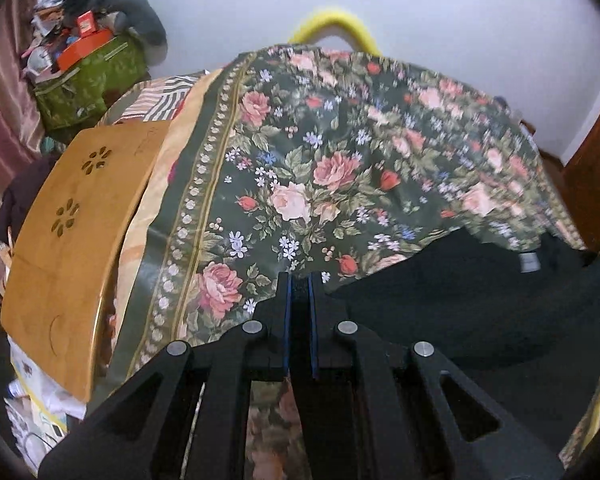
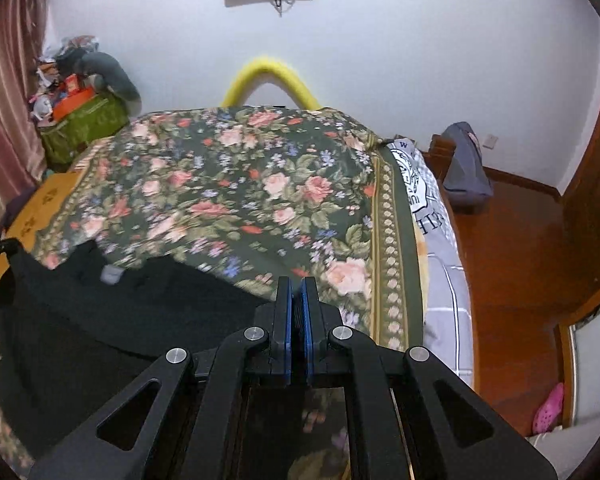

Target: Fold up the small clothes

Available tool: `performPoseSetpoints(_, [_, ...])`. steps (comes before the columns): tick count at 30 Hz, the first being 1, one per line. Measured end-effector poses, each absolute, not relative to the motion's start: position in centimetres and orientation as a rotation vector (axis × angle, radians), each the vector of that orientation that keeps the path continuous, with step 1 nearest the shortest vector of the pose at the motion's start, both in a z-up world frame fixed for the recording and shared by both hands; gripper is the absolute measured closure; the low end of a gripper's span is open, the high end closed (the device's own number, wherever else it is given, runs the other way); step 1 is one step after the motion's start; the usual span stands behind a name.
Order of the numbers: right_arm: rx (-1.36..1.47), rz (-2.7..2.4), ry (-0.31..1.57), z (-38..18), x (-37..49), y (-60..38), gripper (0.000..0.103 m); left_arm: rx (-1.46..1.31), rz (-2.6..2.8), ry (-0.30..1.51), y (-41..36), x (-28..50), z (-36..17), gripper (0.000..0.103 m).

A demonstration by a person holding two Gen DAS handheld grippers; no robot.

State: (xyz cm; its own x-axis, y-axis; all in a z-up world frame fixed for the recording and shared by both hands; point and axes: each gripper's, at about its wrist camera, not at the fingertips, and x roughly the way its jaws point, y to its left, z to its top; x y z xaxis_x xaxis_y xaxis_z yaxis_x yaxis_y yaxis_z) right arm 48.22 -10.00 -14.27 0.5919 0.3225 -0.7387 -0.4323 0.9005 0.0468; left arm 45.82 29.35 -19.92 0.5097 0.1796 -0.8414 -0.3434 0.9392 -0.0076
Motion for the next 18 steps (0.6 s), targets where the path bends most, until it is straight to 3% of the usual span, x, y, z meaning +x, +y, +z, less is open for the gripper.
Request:
performPoseSetpoints(2, [-0.106, 0.453, 0.836, -14.3, 49.0, -10.2, 0.098, -0.15, 0.346, 0.984, 29.5, 46.5, -20.2, 0.093])
performPoseSetpoints(4, [-0.104, 0.451, 0.826, -14.1, 49.1, -10.3, 0.092, -0.14, 0.358, 0.981, 29.7, 46.8, -20.2, 0.084])
performPoseSetpoints(6, [-0.11, 0.465, 0.814, -13.8, 48.1, -10.4, 0.081, -0.139, 0.351, 0.969, 29.7, 46.3, -19.9, 0.063])
performPoseSetpoints(8, [-0.133, 0.504, 0.806, -13.8, 47.0, -9.9, 0.069, -0.119, 0.318, 0.943, 28.8, 45.0, -19.3, 0.054])
performPoseSetpoints(9, [-0.142, 0.532, 0.805, -13.8, 46.4, -9.7, 0.068, -0.103, 0.3, 0.94, 28.3, 44.4, -19.1, 0.049])
performPoseSetpoints(14, [-0.2, 0.667, 0.805, -14.3, 41.4, -8.6, 0.059, -0.055, 0.178, 0.971, 24.5, 41.7, -19.2, 0.044])
performPoseSetpoints(18, [-0.261, 0.723, 0.851, -16.5, 38.8, -7.2, 0.059, 0.011, 0.103, 1.034, 20.9, 40.9, -20.8, 0.043])
